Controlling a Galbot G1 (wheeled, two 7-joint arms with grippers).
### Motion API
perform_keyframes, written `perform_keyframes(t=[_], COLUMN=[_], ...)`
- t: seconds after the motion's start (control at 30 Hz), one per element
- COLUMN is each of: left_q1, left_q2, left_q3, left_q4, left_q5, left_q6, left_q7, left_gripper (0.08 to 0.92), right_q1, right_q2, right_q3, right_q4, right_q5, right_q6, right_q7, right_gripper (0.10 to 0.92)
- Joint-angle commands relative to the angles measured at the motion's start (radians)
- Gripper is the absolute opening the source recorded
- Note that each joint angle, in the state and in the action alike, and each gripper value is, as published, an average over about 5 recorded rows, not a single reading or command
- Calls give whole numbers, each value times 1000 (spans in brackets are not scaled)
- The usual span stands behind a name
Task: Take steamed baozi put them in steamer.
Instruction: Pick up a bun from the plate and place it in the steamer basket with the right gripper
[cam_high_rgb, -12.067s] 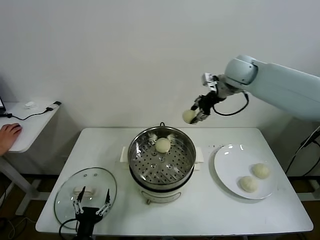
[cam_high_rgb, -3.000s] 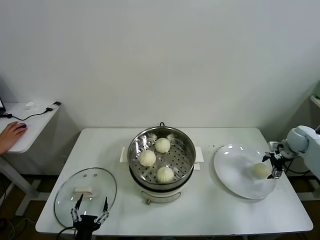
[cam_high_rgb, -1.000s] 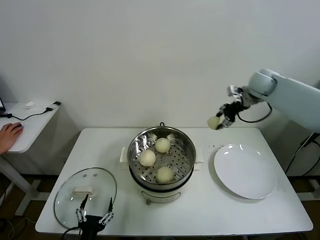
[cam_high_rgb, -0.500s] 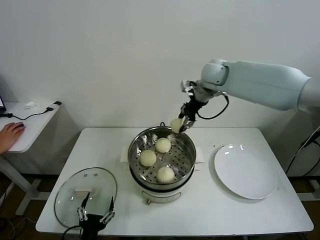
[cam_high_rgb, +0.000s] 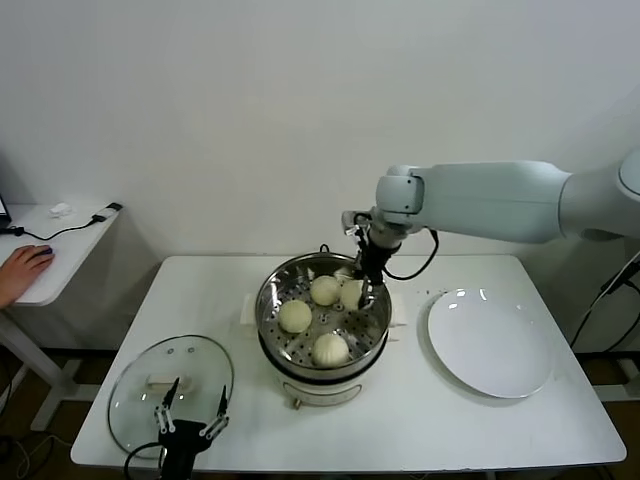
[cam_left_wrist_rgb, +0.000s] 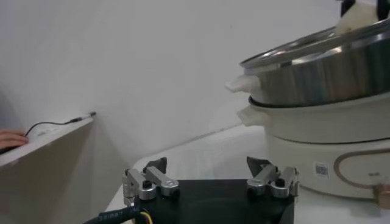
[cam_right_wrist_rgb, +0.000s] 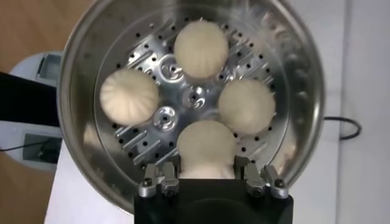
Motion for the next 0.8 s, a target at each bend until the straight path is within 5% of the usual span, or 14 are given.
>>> perform_keyframes(t=[0.03, 0.23, 0.5, 0.8], left_q1=[-11, -19, -23, -26], left_q2=[1, 1, 8, 9], left_q3=[0, -1, -5, -4], left_q4=[2, 3, 4, 7], left_q5=[0, -1, -6, -5], left_q6=[6, 13, 16, 16], left_q7=[2, 3, 4, 3], left_gripper=[823, 823, 823, 823], right_q1=[-33, -69, -68, -39], right_q2=[-8, -9, -11, -66], right_q3=[-33, 0, 27, 71], right_q4=[22, 3, -6, 20], right_q5=[-30, -40, -46, -45], right_q6=[-11, -9, 3, 33], right_q7=[25, 49, 36, 8], right_gripper=[577, 616, 805, 823])
